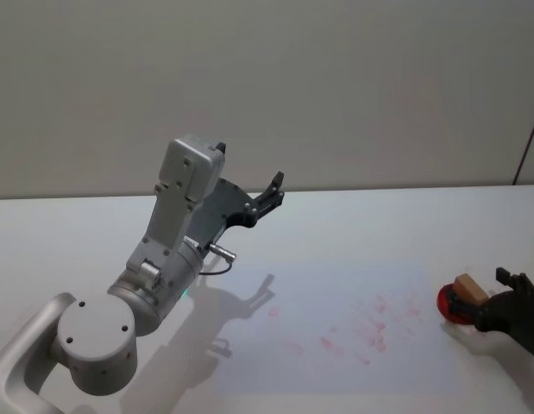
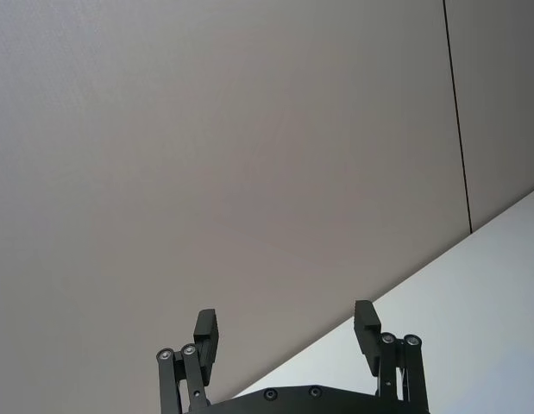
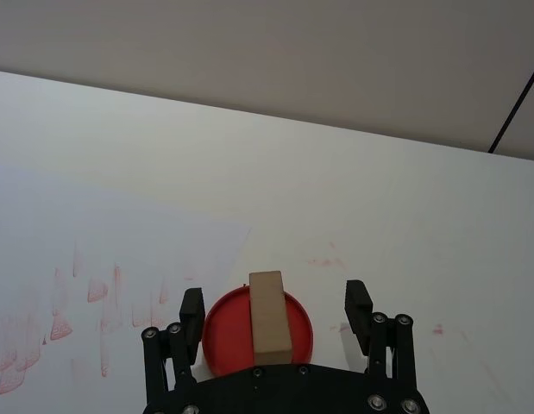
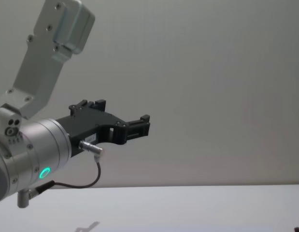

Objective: Use the one hand to pick up the stamp and affix it onto the A4 paper.

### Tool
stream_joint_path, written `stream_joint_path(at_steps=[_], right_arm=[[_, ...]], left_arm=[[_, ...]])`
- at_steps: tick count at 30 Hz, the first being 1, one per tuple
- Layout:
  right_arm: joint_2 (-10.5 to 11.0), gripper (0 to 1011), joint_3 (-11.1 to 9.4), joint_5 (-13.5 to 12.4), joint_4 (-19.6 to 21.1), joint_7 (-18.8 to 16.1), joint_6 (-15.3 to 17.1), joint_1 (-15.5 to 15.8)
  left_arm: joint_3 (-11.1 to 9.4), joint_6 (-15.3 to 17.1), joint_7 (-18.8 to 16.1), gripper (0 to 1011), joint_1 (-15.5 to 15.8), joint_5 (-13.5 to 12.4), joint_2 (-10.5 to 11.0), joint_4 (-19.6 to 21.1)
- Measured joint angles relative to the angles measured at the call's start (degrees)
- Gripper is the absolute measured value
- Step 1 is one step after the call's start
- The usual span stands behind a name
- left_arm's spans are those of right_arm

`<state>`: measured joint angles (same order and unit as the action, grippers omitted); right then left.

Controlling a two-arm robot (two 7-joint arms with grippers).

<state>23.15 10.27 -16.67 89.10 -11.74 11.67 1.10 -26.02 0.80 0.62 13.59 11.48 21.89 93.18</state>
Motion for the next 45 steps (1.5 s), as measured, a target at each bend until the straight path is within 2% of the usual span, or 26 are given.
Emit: stream_joint_path(at_steps=[5, 10, 12, 16, 17, 19, 21, 27, 28, 30, 32, 45], right_arm=[[-0.2, 998, 0.1, 0.1, -0.3, 0.1, 0.4, -0.2], [-0.5, 902, 0.2, 0.2, -0.7, 0.4, 0.7, -0.4], [-0.7, 811, 0.3, 0.3, -0.8, 0.6, 0.9, -0.6], [-0.8, 740, 0.3, 0.3, -0.9, 0.9, 1.1, -0.7], [-0.9, 683, 0.3, 0.4, -1.0, 1.1, 1.2, -0.8], [-1.0, 643, 0.3, 0.4, -1.0, 1.2, 1.3, -0.9], [-1.1, 544, 0.4, 0.5, -1.1, 1.4, 1.5, -1.0], [-1.3, 387, 0.4, 0.5, -1.3, 1.7, 1.8, -1.1], [-1.4, 319, 0.4, 0.5, -1.3, 1.8, 1.9, -1.2], [-1.4, 260, 0.4, 0.5, -1.3, 1.8, 1.9, -1.2], [-1.4, 224, 0.4, 0.5, -1.3, 1.8, 1.9, -1.2], [-1.7, 219, 0.4, 0.6, -1.0, 0.9, 0.8, -1.6]], left_arm=[[0.0, 0.0, 0.0, 1001, 0.0, 0.0, 0.0, 0.0], [0.0, 0.0, 0.0, 1001, 0.0, 0.0, 0.0, 0.0], [0.0, 0.0, 0.0, 1001, 0.0, 0.0, 0.0, 0.0], [0.0, 0.0, 0.0, 1001, 0.0, 0.0, 0.0, 0.0], [0.0, 0.0, 0.0, 1001, 0.0, 0.0, 0.0, 0.0], [0.0, 0.0, 0.0, 1001, 0.0, 0.0, 0.0, 0.0], [0.0, 0.0, 0.0, 1001, 0.0, 0.0, 0.0, 0.0], [0.0, 0.0, 0.0, 1001, 0.0, 0.0, 0.0, 0.0], [0.0, 0.0, 0.0, 1001, 0.0, 0.0, 0.0, 0.0], [0.0, 0.0, 0.0, 1001, 0.0, 0.0, 0.0, 0.0], [0.0, 0.0, 0.0, 1001, 0.0, 0.0, 0.0, 0.0], [0.0, 0.0, 0.0, 1001, 0.0, 0.0, 0.0, 0.0]])
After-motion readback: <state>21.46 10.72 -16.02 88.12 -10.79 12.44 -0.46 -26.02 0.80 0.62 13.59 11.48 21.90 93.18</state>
